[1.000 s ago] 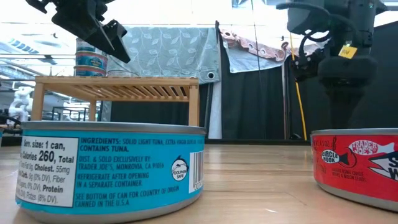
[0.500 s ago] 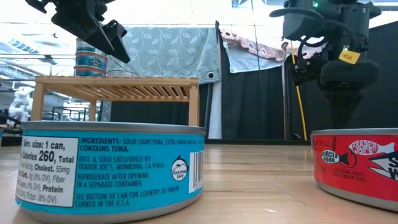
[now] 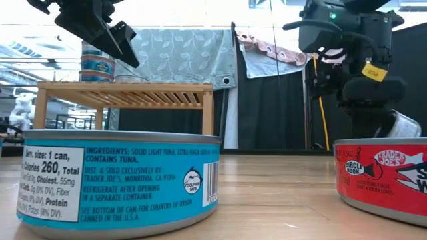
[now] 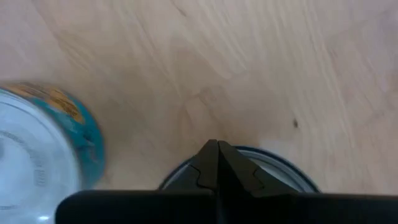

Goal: Stack canned seafood by type on shelf
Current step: Stack the right green can on top of the other green can

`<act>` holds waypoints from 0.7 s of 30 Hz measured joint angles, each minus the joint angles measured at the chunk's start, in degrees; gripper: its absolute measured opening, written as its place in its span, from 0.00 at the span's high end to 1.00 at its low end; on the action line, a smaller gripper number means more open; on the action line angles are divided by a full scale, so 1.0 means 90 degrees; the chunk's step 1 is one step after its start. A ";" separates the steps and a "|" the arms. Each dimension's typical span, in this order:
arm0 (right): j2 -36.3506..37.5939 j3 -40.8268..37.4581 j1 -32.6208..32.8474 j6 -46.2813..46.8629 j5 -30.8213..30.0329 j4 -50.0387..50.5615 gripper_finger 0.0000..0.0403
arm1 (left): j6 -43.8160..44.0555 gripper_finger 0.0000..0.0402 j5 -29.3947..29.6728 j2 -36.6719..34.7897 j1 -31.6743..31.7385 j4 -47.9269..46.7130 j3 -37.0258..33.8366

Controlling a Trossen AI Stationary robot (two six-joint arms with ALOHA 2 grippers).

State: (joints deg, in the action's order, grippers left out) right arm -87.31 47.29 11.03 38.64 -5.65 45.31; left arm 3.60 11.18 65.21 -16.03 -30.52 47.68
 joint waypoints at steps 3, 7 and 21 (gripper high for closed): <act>-0.0163 0.0010 -0.0049 -0.0066 0.0000 -0.0068 1.00 | 0.0000 0.32 0.0000 0.0000 0.0000 0.0002 0.0000; -0.0499 0.0005 -0.0176 -0.0115 -0.0029 -0.0160 1.00 | 0.0000 0.32 0.0000 0.0000 0.0000 0.0008 0.0000; -0.0520 0.0753 -0.0322 -0.0194 -0.0055 0.0545 1.00 | 0.0017 0.32 0.0001 0.0001 0.0000 0.0006 0.0002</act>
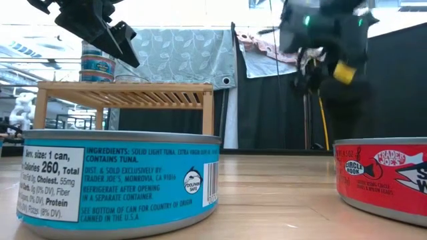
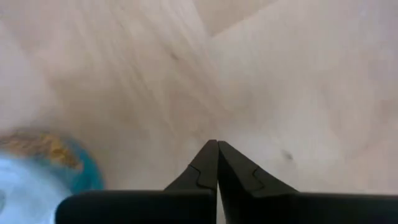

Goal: Stack canned seafood by type on shelf
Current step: Stack the right green can on top of the other green can

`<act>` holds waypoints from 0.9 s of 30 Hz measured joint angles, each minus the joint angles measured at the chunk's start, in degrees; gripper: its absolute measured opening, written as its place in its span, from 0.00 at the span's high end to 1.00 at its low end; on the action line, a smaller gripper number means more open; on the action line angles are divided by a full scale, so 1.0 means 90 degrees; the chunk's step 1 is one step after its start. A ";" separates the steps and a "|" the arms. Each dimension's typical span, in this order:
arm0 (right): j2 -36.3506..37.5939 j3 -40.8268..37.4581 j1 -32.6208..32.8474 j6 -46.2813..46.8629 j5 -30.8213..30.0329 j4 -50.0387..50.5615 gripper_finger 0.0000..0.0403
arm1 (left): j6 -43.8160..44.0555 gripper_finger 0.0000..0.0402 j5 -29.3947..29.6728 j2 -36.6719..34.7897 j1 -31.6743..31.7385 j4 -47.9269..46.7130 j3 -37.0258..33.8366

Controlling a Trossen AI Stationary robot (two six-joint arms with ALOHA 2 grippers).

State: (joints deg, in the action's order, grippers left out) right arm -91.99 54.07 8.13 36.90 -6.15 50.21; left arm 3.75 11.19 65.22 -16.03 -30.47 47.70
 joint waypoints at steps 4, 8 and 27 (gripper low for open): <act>0.0233 0.0140 0.0232 0.0227 0.0059 0.0815 1.00 | 0.0032 0.32 -0.0001 0.0001 -0.0002 -0.0025 0.0000; 0.0391 0.0127 0.0460 0.0698 0.0176 0.1361 1.00 | 0.0024 0.32 -0.0023 0.0000 -0.0002 -0.0049 0.0000; 0.0394 -0.0379 0.0693 0.0923 0.0368 0.1108 1.00 | 0.0030 0.32 -0.0025 -0.0001 -0.0001 -0.0046 0.0000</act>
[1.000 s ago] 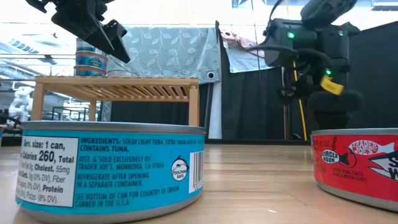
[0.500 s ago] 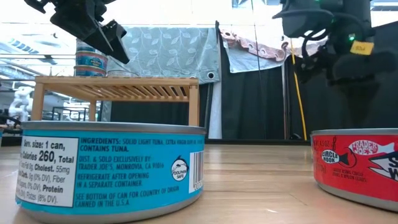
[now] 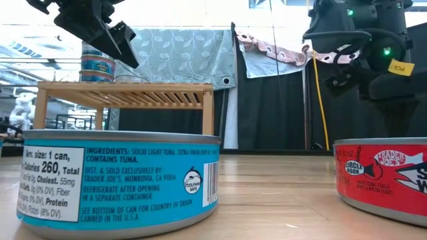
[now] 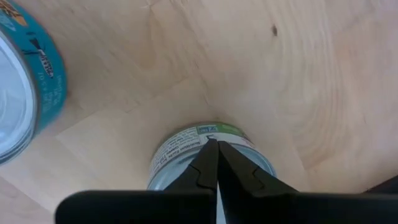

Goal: Stack canned seafood by type on shelf
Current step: Stack the right green can on top of the other green can

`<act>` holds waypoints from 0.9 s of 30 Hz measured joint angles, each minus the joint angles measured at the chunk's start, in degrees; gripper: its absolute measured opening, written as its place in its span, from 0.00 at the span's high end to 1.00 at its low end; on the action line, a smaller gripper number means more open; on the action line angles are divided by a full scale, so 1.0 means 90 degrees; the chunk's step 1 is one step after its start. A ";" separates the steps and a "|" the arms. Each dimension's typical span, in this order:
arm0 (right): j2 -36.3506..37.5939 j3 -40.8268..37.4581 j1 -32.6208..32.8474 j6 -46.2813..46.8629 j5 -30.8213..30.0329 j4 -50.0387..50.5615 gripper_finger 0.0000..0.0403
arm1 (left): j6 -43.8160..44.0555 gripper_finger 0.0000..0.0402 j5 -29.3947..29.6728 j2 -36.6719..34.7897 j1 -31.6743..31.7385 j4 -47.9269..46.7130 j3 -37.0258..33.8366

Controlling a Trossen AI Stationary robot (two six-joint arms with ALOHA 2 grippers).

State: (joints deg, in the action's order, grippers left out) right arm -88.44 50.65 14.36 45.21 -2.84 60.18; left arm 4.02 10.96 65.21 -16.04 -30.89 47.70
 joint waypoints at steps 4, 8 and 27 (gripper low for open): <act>0.0010 -0.0057 0.0001 -0.0002 -0.0010 -0.0168 1.00 | -0.0001 0.32 0.0000 0.0000 -0.0002 -0.0001 0.0000; -0.0037 -0.0102 -0.0004 0.0044 -0.0066 -0.0514 1.00 | 0.0001 0.32 0.0000 0.0000 -0.0002 -0.0001 0.0000; -0.1047 0.0188 -0.0011 0.0132 -0.0251 -0.0956 1.00 | 0.0009 0.32 -0.0002 0.0000 -0.0002 0.0001 0.0000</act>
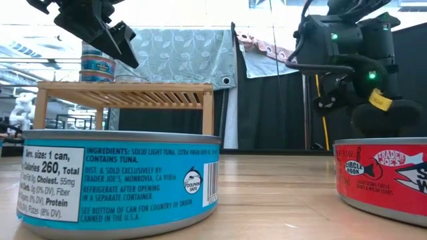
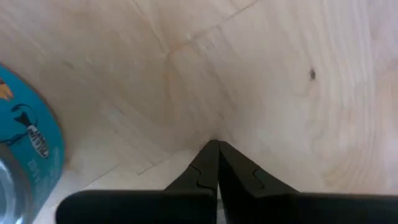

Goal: Stack canned seafood by type on shelf
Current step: Stack the right green can on top of the other green can

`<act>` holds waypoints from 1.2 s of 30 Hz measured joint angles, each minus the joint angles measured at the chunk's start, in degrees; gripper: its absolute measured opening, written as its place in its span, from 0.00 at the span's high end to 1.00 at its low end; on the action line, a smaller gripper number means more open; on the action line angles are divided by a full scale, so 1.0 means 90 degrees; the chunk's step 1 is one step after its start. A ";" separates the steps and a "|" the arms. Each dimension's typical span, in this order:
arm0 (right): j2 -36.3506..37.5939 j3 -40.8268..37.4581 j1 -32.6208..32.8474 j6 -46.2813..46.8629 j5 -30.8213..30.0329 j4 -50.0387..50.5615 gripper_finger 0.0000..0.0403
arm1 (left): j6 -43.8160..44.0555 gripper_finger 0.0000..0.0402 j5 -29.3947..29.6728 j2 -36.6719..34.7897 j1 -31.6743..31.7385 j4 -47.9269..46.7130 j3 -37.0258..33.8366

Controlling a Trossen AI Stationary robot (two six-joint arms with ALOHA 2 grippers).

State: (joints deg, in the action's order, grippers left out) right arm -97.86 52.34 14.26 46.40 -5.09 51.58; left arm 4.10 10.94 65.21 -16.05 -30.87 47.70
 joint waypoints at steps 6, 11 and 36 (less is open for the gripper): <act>0.0246 0.0713 0.0138 0.0163 -0.0093 0.0812 1.00 | 0.0005 0.32 -0.0004 0.0002 0.0000 -0.0007 0.0000; 0.0634 0.0993 0.0609 0.1031 0.0183 0.1909 1.00 | 0.0010 0.32 -0.0043 0.0002 -0.0022 -0.0030 0.0002; 0.0935 -0.0121 0.2395 0.3625 0.0559 0.1109 1.00 | 0.0007 0.32 -0.0046 0.0002 -0.0022 0.0061 0.0002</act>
State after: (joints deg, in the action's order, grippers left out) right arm -89.45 51.25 35.81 79.02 -0.06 61.56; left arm 4.16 10.52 65.23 -16.25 -30.32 47.72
